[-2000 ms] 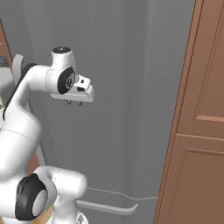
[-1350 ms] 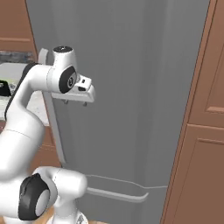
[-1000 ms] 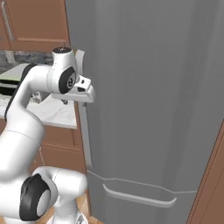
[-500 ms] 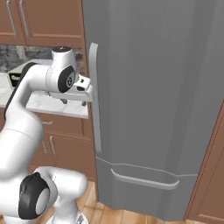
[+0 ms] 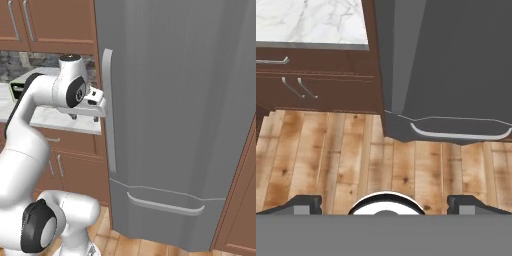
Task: Open the fridge, remove the tangerine, carrot, and fish, and place them on any counter.
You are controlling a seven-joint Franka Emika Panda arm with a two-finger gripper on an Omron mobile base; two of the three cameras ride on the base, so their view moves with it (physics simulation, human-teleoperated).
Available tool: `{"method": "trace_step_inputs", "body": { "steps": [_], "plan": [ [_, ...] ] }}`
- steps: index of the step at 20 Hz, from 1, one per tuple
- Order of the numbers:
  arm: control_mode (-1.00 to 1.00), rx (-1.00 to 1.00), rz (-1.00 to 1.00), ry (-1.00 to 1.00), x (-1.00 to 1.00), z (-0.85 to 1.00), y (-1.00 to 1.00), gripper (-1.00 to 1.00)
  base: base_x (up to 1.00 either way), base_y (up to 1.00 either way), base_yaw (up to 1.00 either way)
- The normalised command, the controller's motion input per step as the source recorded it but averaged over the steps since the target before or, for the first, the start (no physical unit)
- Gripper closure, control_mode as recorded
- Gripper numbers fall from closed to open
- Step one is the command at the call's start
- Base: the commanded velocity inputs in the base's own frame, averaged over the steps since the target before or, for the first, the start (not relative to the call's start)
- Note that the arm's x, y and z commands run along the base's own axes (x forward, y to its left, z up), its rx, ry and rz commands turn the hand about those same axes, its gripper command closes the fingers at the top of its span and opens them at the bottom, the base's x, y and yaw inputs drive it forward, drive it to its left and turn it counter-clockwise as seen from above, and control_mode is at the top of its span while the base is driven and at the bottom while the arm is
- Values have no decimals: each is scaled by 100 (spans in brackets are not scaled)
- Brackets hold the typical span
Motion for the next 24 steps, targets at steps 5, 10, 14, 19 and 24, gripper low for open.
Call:
{"method": "trace_step_inputs", "body": {
  "steps": [5, 10, 14, 19, 24],
  "plan": [
    [-100, 0, 0, -30, 2, -2, 0, -100, 0, 0, 0],
    [-100, 0, -4, -54, 5, 0, -10, -100, 0, 0, 0],
    [-100, 9, -8, -5, 10, 18, -50, -100, 0, 0, 0],
    [-100, 5, -5, 0, 17, 26, -21, -100, 0, 0, 0],
    [-100, 0, 0, 0, 28, 18, 7, -100, 0, 0, 0]
  ]
}}
